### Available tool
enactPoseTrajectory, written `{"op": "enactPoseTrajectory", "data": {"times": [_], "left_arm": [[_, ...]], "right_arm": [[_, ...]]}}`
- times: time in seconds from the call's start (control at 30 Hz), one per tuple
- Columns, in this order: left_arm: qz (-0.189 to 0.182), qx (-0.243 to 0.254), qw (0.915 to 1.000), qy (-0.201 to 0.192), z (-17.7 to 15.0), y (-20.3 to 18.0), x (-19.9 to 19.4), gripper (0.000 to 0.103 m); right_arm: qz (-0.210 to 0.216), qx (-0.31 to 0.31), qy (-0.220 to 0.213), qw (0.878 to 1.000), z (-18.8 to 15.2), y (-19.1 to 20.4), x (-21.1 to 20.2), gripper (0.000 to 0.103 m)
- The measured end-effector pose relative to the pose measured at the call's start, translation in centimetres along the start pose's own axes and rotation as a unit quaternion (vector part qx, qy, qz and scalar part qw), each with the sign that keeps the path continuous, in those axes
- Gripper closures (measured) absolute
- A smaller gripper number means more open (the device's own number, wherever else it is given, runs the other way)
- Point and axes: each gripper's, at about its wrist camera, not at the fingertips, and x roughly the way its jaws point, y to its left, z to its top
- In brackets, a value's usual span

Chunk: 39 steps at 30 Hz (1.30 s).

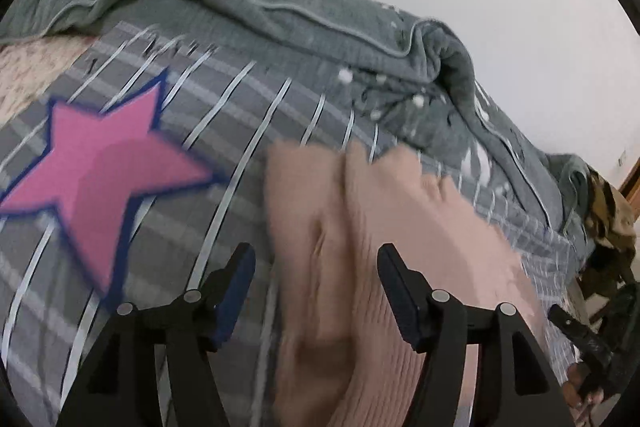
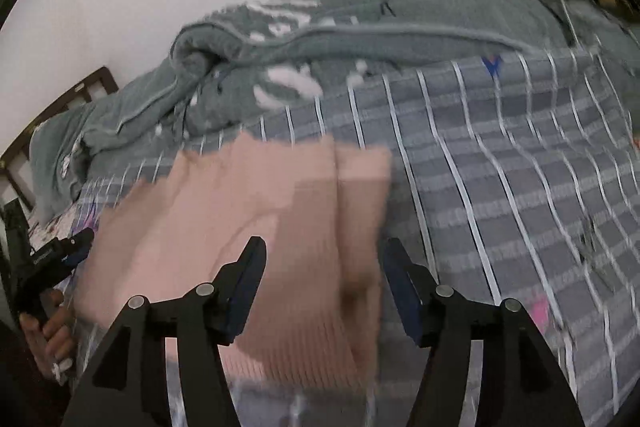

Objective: Fold small clothes

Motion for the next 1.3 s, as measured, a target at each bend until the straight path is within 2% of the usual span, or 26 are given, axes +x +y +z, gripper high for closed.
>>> {"op": "enactPoseTrajectory", "data": {"times": [0.17,0.27,0.37,0.47,0.57,0.63,0.73,0.83,0.97,1.1,1.2,1.3], "left_arm": [[0.000,0.033,0.9993,0.015,-3.1,0.0,-2.7,0.042],[0.007,0.056,0.9979,0.033,-4.3,-0.8,-3.0,0.042],[0.024,0.074,0.9965,0.032,-5.2,-1.4,-2.9,0.042],[0.017,0.053,0.9980,0.031,-4.9,-1.4,-2.5,0.044],[0.015,0.041,0.9985,0.033,-4.6,-1.5,-1.7,0.053],[0.015,0.034,0.9988,0.031,-4.5,-1.5,-1.4,0.063],[0.004,0.018,0.9993,0.031,-4.6,-1.2,-1.2,0.068],[-0.003,0.020,0.9995,0.025,-4.9,-1.1,-1.3,0.069],[0.007,0.038,0.9990,0.023,-5.0,-1.6,-1.1,0.067],[0.008,0.046,0.9987,0.019,-5.0,-1.8,-1.1,0.067],[0.014,0.052,0.9984,0.017,-5.0,-2.1,-1.1,0.067],[0.015,0.056,0.9982,0.015,-5.0,-2.1,-1.1,0.067]], "right_arm": [[-0.007,-0.005,0.036,0.999,-3.7,-1.4,-0.6,0.043],[-0.002,0.003,0.034,0.999,-4.8,-1.7,-1.0,0.043],[-0.008,-0.002,0.029,1.000,-5.4,-1.5,-0.9,0.043],[-0.016,-0.009,0.034,0.999,-5.5,-1.2,-0.4,0.043],[-0.014,-0.010,0.033,0.999,-5.5,-1.2,-0.3,0.043],[-0.007,-0.005,0.034,0.999,-5.4,-1.4,-0.3,0.043],[0.004,0.005,0.034,0.999,-5.2,-1.7,-0.2,0.043],[0.009,0.007,0.034,0.999,-5.3,-1.7,-0.2,0.043],[0.016,0.006,0.042,0.999,-4.9,-1.5,0.3,0.043],[0.016,0.019,0.057,0.998,-4.0,-1.5,0.9,0.049],[0.016,0.030,0.066,0.997,-3.4,-1.5,1.8,0.060],[0.014,0.027,0.070,0.997,-3.1,-1.2,2.6,0.065]]}}
